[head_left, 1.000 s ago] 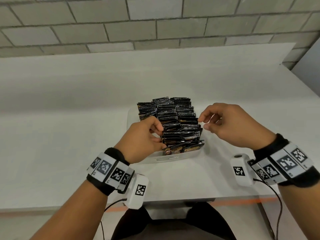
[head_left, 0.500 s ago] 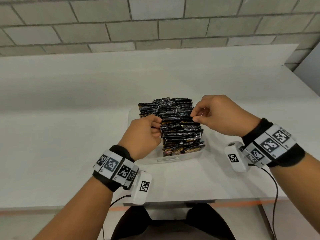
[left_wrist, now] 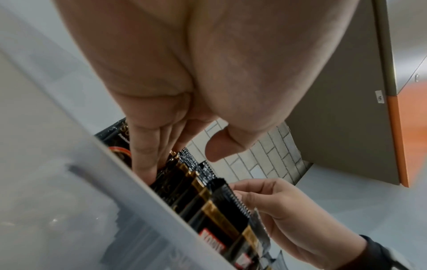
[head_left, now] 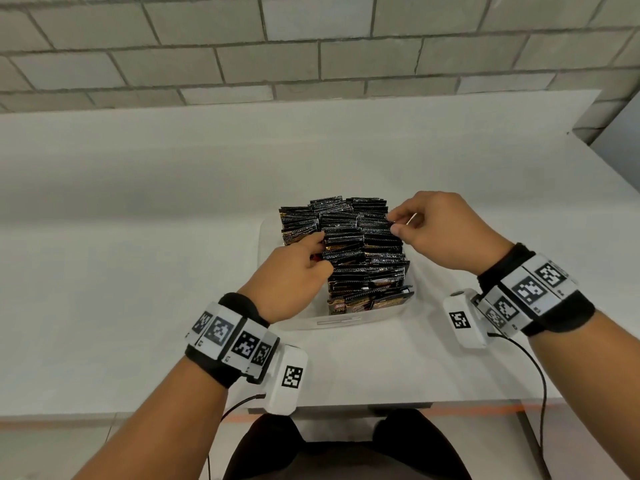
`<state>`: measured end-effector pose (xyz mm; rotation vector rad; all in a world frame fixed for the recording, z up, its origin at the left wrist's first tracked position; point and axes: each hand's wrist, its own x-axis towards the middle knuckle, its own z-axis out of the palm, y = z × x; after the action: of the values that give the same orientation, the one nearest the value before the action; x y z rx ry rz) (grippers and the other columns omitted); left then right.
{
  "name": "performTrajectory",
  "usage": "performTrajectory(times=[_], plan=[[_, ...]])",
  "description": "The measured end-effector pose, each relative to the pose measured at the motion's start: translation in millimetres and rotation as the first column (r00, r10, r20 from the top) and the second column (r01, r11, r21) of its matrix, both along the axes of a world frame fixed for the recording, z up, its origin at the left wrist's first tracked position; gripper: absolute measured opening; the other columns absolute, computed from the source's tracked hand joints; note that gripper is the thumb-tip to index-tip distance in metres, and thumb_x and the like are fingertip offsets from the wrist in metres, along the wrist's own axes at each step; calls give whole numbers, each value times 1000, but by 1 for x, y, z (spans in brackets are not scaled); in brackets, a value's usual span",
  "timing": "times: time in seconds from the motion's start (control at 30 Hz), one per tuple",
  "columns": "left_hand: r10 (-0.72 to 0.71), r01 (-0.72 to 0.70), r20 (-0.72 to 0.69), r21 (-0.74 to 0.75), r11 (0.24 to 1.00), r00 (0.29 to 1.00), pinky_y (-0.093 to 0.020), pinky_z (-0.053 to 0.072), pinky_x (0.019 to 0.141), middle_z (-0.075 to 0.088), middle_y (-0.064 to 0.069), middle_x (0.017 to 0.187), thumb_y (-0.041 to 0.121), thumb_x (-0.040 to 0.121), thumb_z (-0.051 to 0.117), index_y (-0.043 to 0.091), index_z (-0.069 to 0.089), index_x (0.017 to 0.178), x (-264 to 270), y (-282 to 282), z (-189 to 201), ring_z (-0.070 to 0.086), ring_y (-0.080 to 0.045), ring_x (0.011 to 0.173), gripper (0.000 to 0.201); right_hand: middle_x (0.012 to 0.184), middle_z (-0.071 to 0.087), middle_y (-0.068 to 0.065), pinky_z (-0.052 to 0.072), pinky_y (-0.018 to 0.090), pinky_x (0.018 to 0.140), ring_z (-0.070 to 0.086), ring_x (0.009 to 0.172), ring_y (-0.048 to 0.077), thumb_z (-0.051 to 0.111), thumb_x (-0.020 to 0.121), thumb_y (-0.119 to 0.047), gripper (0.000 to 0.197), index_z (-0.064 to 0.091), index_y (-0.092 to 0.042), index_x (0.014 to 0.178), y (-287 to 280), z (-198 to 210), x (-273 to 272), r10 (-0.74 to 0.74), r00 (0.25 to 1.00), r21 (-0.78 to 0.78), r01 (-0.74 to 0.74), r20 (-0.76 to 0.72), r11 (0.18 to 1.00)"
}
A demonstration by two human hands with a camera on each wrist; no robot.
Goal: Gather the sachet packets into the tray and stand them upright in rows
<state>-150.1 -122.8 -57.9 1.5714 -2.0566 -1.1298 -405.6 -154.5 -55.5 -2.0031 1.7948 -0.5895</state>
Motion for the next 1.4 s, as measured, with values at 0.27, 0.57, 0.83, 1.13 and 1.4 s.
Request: performTrajectory(times=[0.27,0.57,0.83,1.13,1.4], plan=[[341,-301,88,-302,904,936,-15,50,73,73,8,92,24,86,75,21,68,109,42,-27,14,70,-10,80,24,105,66,-7,44,23,82,62,78,5,71,91,-25,22,71,-25,113,-16,12,-7,-23,1000,-42,22,-9,999],[166,-111,305,-189,976,938,-20,42,77,68,4,120,24,79,86,16,54,141,41,-69,14,62,-12,99,70,102,68,-8,50,28,85,69,82,13,66,96,-22,20,73,-26,113,-44,14,-2,58,998,20,-58,-28,998],[141,-93,333,-156,983,933,-24,42,86,69,5,122,26,78,86,16,54,143,40,-70,25,64,-14,103,73,99,67,-9,48,27,84,66,83,13,69,93,-23,20,73,-27,112,-44,21,2,90,994,36,-88,-57,995],[160,-160,108,-7,987,981,-39,56,93,68,11,125,57,89,66,29,47,146,93,3,6,75,-13,86,66,84,75,10,61,36,70,74,66,30,73,89,-8,21,63,-14,106,40,12,-9,-122,908,291,0,402,957],[251,-234,-217,102,967,943,-48,55,98,68,14,125,25,101,60,36,45,146,87,27,-19,77,-19,85,48,84,74,8,59,42,80,74,67,27,73,88,-6,21,64,-15,105,59,-2,-8,-192,856,256,73,479,964]])
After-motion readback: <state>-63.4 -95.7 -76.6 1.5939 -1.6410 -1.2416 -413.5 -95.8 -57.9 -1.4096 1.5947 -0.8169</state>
